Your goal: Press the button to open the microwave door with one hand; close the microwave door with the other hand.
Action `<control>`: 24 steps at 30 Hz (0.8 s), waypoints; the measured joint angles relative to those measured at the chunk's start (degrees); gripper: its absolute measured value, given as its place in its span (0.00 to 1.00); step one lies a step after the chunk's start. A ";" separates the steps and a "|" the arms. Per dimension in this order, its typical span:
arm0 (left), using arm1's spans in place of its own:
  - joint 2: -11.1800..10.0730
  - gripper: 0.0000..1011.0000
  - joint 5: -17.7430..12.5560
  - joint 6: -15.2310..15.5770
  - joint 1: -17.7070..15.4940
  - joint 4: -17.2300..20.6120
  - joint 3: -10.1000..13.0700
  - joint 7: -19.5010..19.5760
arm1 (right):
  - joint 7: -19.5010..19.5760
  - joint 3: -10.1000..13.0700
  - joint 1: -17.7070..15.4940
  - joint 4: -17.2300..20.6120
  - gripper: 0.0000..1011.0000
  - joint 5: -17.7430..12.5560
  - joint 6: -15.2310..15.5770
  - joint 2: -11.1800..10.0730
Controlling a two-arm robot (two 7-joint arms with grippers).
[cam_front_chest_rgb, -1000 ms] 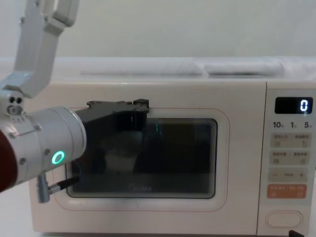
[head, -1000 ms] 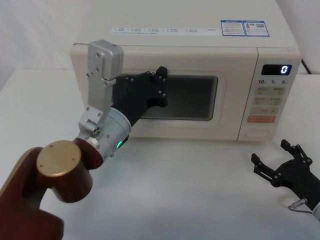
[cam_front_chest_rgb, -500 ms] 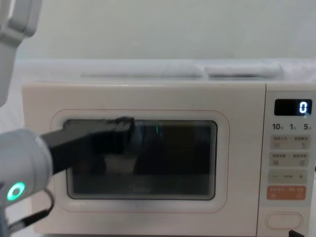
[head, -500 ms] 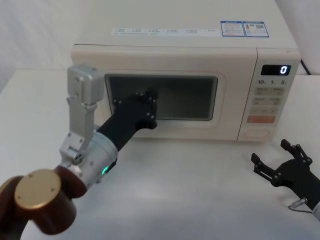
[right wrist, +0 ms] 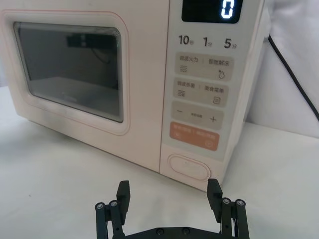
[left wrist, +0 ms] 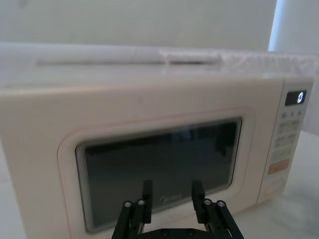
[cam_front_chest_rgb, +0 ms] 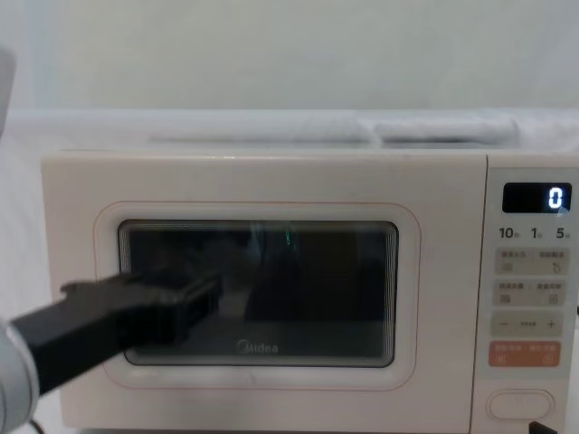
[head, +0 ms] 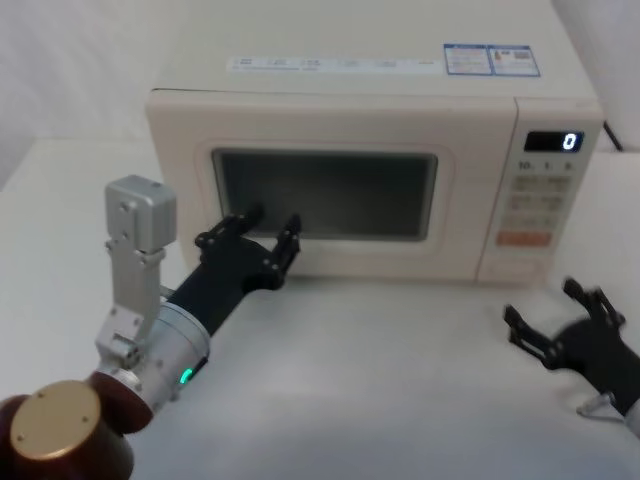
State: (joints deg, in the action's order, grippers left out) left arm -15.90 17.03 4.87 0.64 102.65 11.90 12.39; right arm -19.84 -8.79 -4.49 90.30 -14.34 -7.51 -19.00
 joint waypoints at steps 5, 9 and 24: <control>0.03 0.64 -0.29 -1.14 1.34 -1.08 -0.53 -0.43 | 0.00 -0.01 0.00 0.00 0.99 0.00 0.00 0.00; 0.04 0.77 -0.44 -1.90 2.26 -1.70 -1.14 -0.57 | 0.00 -0.01 0.00 0.01 0.99 0.01 0.00 0.00; 0.47 0.99 -2.04 -3.01 4.19 -4.21 -2.85 -1.85 | -0.01 -0.01 0.00 0.01 0.99 0.02 -0.01 0.00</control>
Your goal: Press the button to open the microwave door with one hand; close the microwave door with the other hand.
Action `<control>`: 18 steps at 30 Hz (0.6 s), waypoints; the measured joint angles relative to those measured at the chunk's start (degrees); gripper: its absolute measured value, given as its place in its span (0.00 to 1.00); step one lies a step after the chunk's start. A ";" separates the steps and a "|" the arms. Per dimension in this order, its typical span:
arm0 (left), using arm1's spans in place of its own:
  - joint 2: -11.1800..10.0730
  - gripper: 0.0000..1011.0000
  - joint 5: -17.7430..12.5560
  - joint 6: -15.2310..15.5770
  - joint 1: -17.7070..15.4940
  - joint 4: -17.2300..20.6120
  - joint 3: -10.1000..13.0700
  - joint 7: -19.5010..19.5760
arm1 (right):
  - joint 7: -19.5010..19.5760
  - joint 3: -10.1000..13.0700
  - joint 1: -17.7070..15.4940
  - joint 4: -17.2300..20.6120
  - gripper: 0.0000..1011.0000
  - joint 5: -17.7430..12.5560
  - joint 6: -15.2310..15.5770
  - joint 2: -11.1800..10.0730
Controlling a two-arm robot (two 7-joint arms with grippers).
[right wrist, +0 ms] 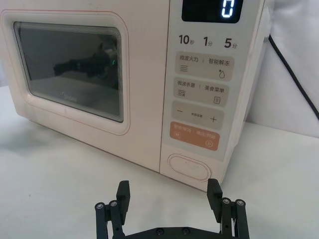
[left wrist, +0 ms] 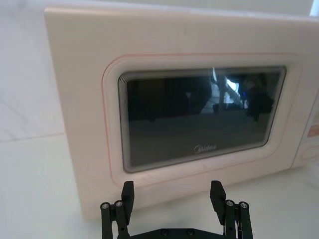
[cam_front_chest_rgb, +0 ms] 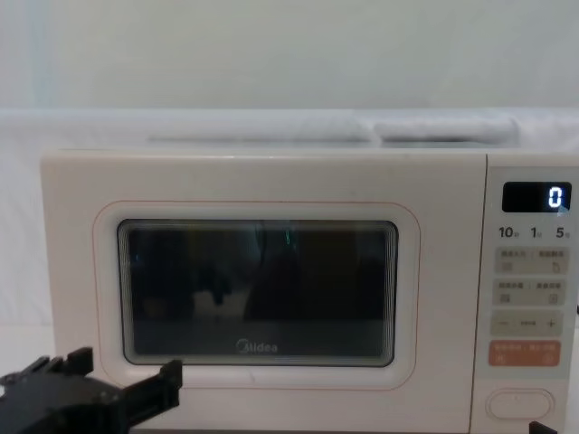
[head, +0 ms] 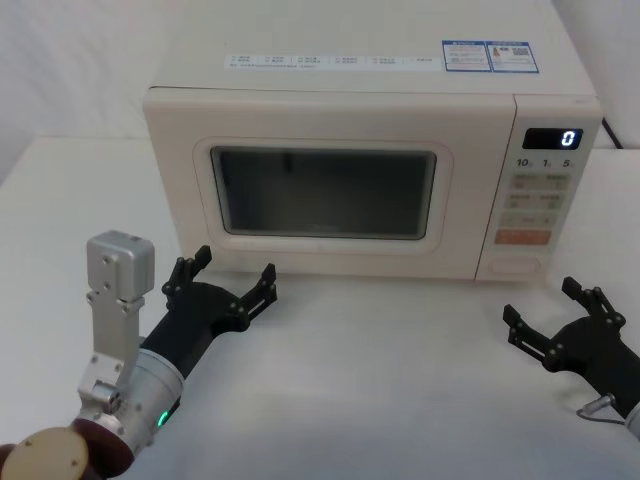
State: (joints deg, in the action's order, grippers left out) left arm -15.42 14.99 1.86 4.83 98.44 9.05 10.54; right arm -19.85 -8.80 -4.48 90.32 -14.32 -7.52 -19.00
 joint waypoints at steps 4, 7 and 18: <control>0.30 0.99 -0.69 -0.13 0.58 -0.58 -0.41 -0.36 | 0.00 0.00 0.00 0.00 0.99 0.00 0.00 0.00; 0.43 0.99 -1.14 -0.08 0.85 -0.67 -0.57 -0.51 | 0.00 0.00 0.00 0.00 0.99 0.00 0.00 0.00; 0.41 0.99 -1.07 -0.05 0.73 -0.67 -0.49 -0.47 | 0.00 0.00 0.00 0.00 0.99 0.00 0.00 0.00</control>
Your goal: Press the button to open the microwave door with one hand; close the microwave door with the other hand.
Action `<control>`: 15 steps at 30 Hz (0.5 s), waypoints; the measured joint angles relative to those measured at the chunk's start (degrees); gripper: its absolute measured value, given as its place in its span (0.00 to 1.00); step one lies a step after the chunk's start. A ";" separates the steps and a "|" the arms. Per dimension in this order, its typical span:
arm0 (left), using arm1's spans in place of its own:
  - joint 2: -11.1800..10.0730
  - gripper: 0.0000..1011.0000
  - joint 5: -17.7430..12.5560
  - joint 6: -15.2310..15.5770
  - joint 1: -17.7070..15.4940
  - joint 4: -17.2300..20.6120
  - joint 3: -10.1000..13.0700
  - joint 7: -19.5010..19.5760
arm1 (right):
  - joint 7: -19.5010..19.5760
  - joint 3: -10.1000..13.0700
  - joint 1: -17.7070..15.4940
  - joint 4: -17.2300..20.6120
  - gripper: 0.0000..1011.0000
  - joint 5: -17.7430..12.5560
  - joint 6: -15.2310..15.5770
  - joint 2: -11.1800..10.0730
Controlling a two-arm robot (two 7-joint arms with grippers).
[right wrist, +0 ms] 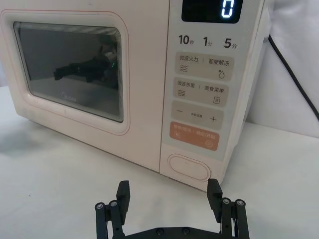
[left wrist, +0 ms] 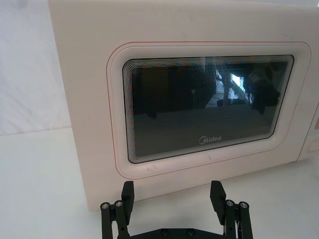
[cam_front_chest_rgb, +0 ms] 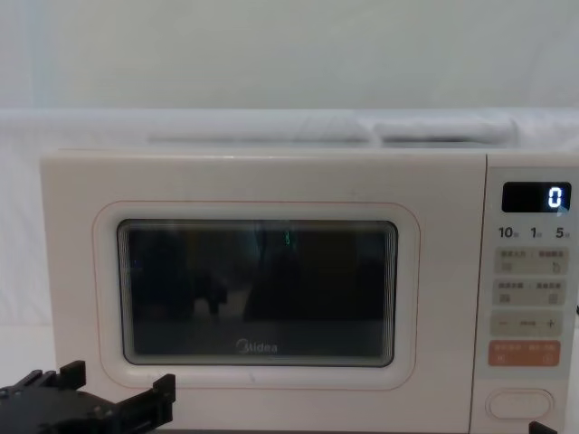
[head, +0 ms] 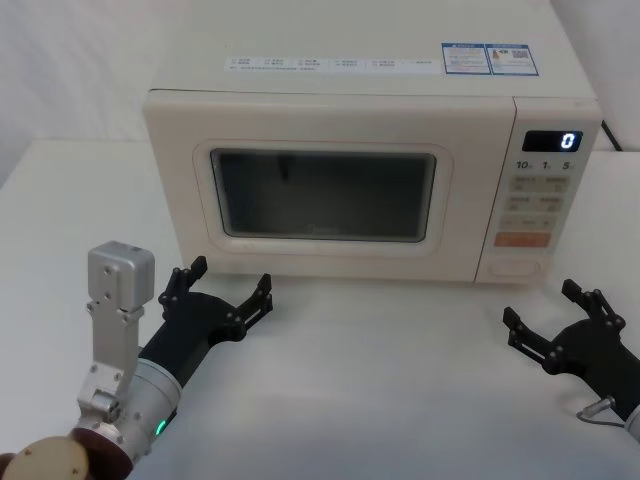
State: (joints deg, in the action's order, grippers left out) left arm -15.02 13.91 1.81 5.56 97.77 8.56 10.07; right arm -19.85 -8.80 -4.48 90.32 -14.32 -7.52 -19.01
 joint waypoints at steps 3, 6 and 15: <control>-0.01 0.99 0.02 0.01 -0.02 0.00 0.02 0.01 | 0.00 0.00 0.00 0.00 0.99 0.00 0.00 0.00; -0.02 0.99 0.06 0.04 -0.03 0.00 0.05 0.03 | 0.00 0.00 0.00 0.00 0.99 0.00 0.00 0.00; -0.02 0.99 0.12 0.05 -0.08 0.03 0.08 0.07 | 0.00 0.00 0.00 0.00 0.99 0.00 0.00 0.00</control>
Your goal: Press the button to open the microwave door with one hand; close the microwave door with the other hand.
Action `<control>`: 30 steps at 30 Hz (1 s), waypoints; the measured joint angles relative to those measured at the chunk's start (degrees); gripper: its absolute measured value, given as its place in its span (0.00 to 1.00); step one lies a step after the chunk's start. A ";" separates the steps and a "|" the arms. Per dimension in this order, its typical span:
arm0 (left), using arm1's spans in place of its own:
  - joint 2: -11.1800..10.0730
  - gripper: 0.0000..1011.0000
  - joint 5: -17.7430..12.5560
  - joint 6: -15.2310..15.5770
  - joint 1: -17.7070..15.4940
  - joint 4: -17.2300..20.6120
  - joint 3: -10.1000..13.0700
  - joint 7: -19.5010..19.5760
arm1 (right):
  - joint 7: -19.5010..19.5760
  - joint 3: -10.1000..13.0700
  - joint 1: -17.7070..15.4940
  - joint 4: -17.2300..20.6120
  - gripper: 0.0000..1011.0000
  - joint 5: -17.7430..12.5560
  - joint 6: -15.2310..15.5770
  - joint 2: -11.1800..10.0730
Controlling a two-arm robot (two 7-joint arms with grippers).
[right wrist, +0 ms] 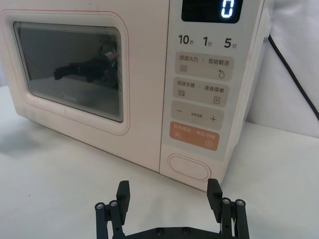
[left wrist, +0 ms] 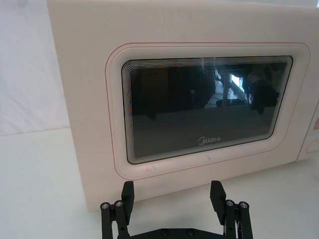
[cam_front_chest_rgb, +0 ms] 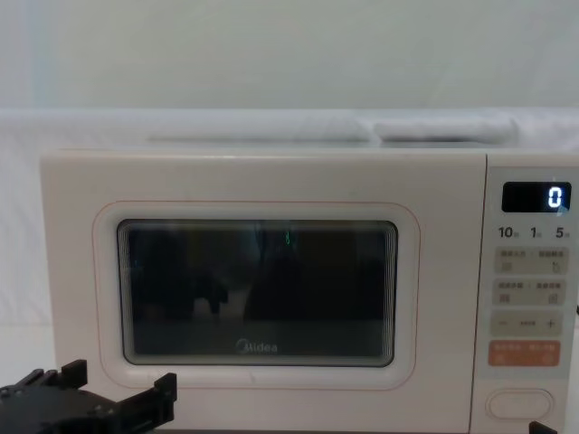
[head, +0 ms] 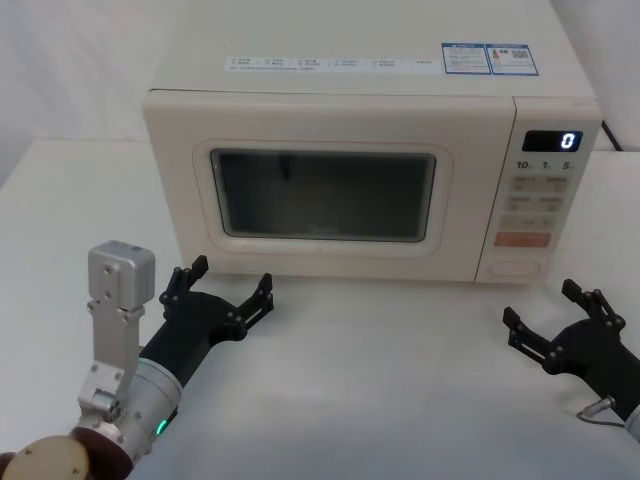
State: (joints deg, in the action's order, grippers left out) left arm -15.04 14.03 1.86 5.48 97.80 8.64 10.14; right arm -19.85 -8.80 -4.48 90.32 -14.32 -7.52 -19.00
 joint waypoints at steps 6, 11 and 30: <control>0.00 0.99 0.02 0.00 -0.03 0.03 0.00 0.01 | 0.00 0.00 0.00 0.00 0.99 0.00 0.00 0.00; 0.00 0.99 0.03 0.00 -0.03 0.04 0.00 0.02 | 0.00 0.00 0.00 0.00 0.99 0.00 0.00 0.00; 0.00 0.99 0.03 0.00 -0.03 0.06 0.00 0.01 | 0.00 0.00 0.00 0.00 0.99 0.00 0.00 0.00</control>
State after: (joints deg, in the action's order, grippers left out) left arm -15.04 14.06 1.86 5.45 97.87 8.64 10.15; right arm -19.85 -8.80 -4.48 90.32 -14.32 -7.52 -19.00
